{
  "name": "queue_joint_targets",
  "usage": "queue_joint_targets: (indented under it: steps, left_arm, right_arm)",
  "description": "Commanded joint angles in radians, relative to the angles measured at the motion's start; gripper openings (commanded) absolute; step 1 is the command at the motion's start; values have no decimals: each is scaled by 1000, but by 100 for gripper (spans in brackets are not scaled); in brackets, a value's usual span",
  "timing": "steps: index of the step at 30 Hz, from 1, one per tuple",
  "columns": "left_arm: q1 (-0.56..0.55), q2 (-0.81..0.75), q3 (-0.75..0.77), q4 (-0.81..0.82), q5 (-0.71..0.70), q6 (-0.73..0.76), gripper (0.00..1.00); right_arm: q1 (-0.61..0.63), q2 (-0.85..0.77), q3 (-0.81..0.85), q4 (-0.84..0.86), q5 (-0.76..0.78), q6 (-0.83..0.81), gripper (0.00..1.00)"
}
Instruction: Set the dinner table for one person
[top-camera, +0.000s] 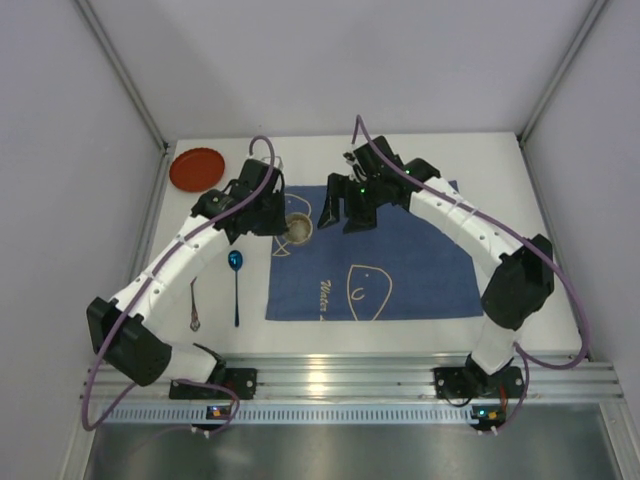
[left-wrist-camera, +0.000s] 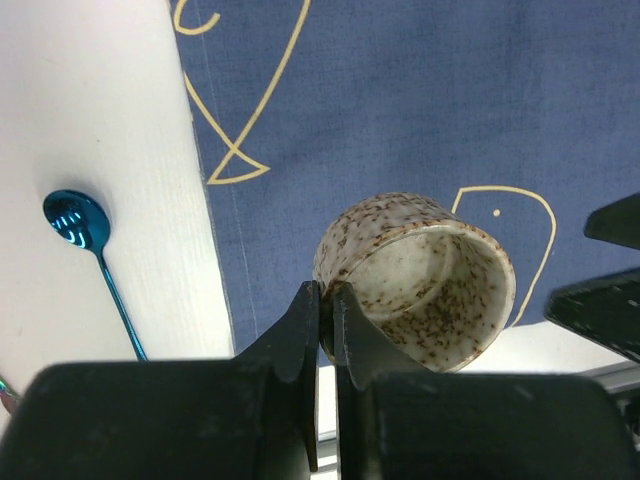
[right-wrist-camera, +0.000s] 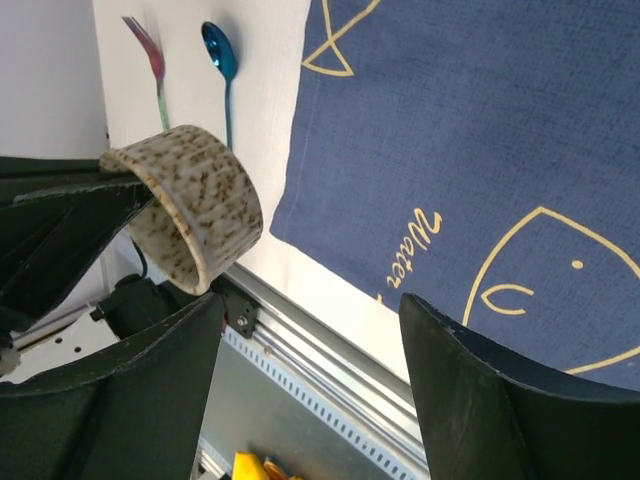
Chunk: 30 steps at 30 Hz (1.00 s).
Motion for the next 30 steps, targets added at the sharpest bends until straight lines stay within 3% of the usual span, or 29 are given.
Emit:
queue_joint_targets:
  steps: [1,16,19,23,26,30]
  left_arm:
    - [-34,-51,-12,2,-25,-36,0]
    - [-137,-2,6,0,-57,-71,0]
    - [-139,1,36,-3,-51,-70,0]
    - [-142,8,78,-10,-39,-70,0]
    - [-146,24,95,-18,-34,-83,0]
    - [-156,25,115,-20,-29,-103,0]
  right_arm:
    - [26,-27,-13,58,-18,35,71]
    - [51,-24,-43,90,-12,68,63]
    - [51,-21,-65,93,-4,72,51]
    - [49,-18,-88,93,2,80,17]
    - [51,-7,-89,95,2,80,2]
    - [51,2,-88,93,3,75,0]
